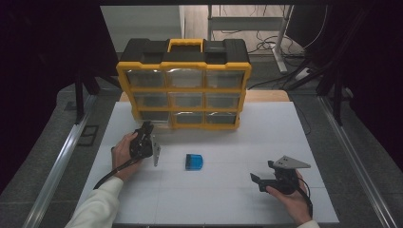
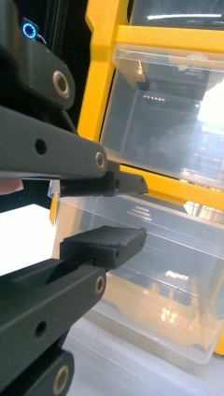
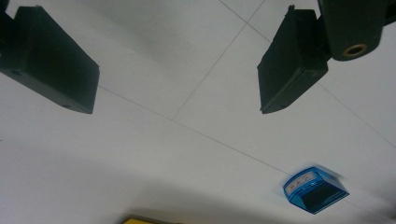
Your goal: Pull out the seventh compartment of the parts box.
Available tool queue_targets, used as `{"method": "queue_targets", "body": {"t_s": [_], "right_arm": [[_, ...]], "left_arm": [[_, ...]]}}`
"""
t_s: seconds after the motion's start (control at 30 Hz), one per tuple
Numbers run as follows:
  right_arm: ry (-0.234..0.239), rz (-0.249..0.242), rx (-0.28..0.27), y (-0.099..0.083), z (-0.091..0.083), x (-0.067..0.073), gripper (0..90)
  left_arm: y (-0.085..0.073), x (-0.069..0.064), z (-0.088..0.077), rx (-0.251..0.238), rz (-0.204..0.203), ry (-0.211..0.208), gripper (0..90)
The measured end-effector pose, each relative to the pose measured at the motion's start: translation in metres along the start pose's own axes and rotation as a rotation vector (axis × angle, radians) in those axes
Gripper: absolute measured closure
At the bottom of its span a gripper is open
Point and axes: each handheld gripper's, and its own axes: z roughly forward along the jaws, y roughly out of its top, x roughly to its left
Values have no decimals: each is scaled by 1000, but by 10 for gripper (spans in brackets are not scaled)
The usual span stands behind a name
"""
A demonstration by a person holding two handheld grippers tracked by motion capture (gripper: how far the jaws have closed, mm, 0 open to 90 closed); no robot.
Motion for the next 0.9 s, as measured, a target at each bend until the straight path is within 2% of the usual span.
{"method": "queue_targets", "body": {"t_s": [0.9], "right_arm": [[-1,1,0,0,0,0,131]], "left_arm": [[-2,0,-13,-12,14,-6,739]]}}
